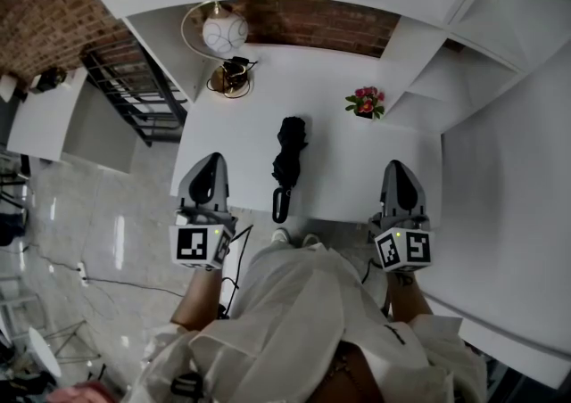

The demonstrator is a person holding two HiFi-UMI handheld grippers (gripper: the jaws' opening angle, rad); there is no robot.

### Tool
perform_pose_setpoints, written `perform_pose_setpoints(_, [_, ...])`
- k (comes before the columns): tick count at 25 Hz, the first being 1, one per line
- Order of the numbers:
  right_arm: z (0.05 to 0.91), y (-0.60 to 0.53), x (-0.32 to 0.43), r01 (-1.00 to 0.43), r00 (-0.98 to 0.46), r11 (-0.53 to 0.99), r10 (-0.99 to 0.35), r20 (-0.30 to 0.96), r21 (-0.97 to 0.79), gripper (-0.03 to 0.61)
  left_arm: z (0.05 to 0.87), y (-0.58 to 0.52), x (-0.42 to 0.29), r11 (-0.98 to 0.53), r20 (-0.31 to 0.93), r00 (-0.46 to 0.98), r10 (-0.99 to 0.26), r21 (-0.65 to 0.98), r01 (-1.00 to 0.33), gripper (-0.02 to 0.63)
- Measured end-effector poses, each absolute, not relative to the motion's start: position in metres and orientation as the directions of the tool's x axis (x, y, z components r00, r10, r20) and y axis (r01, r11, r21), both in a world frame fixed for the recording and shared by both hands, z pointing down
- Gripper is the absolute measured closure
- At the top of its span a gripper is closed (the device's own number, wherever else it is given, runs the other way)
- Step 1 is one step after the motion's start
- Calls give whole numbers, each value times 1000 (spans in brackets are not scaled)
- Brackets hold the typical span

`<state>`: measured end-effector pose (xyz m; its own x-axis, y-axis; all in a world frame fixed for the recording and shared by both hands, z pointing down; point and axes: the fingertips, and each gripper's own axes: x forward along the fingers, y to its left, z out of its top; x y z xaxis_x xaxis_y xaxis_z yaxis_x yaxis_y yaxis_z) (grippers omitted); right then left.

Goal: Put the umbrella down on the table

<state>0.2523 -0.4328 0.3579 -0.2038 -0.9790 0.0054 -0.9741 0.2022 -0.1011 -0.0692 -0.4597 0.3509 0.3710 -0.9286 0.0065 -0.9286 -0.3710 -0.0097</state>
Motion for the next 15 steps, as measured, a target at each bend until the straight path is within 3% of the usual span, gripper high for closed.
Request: perform_pose_setpoints(15, [364, -433, 250, -971, -219, 217, -976, 14, -106, 561, 355, -459, -58, -393, 15, 393, -920, -12, -920, 586])
